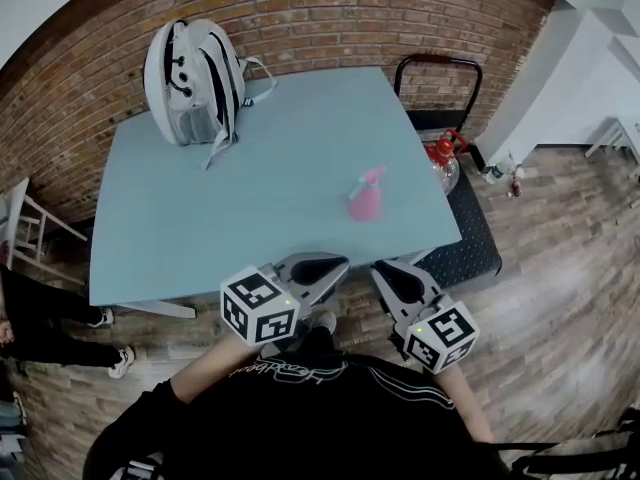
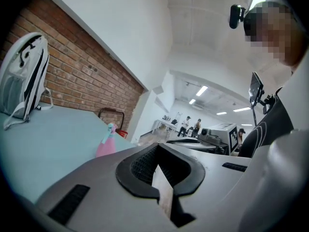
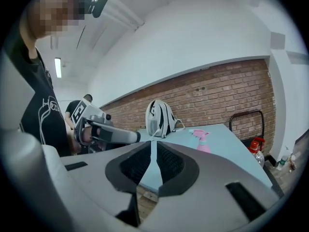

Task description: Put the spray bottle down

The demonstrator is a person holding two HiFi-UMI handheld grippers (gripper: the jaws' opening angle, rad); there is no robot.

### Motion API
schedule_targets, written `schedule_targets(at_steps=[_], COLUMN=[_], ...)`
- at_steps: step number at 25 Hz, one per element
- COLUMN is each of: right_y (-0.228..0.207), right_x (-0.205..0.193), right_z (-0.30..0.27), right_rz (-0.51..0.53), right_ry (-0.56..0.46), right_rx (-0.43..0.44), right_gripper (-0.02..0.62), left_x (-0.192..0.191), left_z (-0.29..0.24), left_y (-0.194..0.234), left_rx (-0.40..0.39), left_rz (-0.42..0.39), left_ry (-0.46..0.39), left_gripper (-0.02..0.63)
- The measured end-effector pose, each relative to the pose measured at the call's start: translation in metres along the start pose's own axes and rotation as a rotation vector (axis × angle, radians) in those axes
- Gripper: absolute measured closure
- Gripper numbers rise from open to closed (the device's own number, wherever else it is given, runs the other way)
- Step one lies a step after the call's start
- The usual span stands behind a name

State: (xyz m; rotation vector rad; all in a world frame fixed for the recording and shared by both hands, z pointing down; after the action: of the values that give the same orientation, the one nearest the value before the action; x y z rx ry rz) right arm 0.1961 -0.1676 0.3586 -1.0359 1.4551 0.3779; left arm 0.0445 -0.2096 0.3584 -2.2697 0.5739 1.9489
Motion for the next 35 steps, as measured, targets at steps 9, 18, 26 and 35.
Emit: schedule_targets(at_steps=[9, 18, 26, 35], right_y=[0.038, 0.057, 0.066, 0.073], right_x=[-0.017, -0.005, -0.009, -0.013], right_z=[0.046, 0.067, 0.084, 0.090], right_rz=[-0.037, -0.008, -0.019, -0.005], right_ry=[-0.014, -0.047, -0.059, -0.058], right_rx=[0.040, 0.032, 0.014, 0.001], right_gripper=[0.561, 0.578, 0.580, 0.581], left_x=[-0.002, 0.021, 0.018, 0.015], left_z=[0.025, 0.035, 0.039, 0.041], left_y=[-0.057, -0.080, -0.097, -0.106], left_rx=[-0.013, -0.019, -0.033, -0.053], left_rz=[-0.051, -0.115, -0.120, -0.127], left_ry=[-0.015, -0.054, -0.055, -0.057], left_gripper=[0.598, 0.598, 0.598, 0.598])
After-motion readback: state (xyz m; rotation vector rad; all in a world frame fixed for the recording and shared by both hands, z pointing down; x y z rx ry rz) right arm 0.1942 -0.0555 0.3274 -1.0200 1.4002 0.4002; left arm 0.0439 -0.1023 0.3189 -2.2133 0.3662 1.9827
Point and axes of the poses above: the fingertips, and each gripper's own axes: z backward along the fingers, y to its left, x out of its top, the point moved 7 cm from there along z, backward along the fingers, and after that the axes turned 12 degrees about -z, right-handed, at the moved point
